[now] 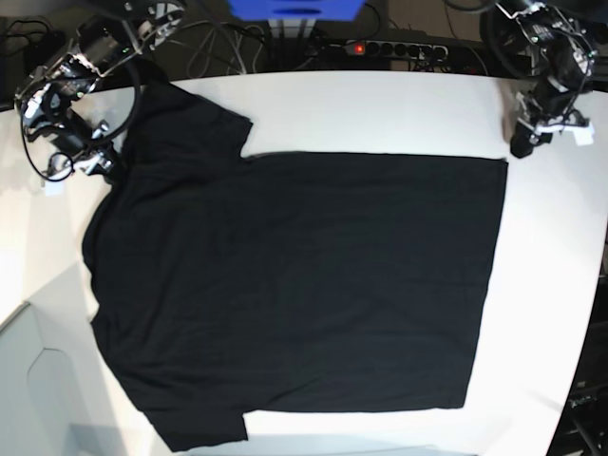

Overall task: Fold the T-shirt properly
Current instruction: 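Close both grippers on the shirt's shoulder edges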

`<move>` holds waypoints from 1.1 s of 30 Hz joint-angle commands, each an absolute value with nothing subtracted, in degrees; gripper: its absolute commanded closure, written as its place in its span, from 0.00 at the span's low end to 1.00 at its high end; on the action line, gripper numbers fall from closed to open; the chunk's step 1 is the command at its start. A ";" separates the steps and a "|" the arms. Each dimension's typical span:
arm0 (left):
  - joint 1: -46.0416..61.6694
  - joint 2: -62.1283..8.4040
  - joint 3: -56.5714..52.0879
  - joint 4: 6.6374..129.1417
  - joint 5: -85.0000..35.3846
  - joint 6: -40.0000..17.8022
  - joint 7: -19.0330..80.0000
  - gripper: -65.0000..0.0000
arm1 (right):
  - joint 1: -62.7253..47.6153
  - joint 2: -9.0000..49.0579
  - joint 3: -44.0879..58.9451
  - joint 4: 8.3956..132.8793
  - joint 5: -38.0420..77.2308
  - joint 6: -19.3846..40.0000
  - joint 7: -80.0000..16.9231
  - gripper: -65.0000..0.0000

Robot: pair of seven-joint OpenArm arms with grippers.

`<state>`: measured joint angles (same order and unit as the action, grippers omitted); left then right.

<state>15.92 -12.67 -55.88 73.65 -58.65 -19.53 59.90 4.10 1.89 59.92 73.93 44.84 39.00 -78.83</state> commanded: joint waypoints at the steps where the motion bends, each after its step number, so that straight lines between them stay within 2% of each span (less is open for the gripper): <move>1: 16.04 -13.23 -55.34 73.98 -57.45 -18.77 61.32 0.61 | 4.18 2.42 59.91 74.33 42.68 40.00 -80.00 1.00; 13: 10.77 -12.62 -52.53 73.54 -50.24 -18.68 61.05 0.61 | 4.09 2.42 59.91 74.33 42.68 40.00 -80.00 1.00; 31: 8.04 -12.79 -52.44 66.15 -49.98 -18.77 61.23 0.62 | 4.00 2.42 59.82 74.33 42.68 40.00 -80.00 1.00; 33: 8.04 -12.79 -52.35 66.15 -49.98 -18.77 61.23 0.67 | 4.00 2.42 59.82 74.33 42.68 40.00 -80.00 1.00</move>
<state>7.42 -12.69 -52.71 66.72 -54.89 -20.25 58.13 4.08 1.91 59.92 73.93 44.86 39.03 -78.87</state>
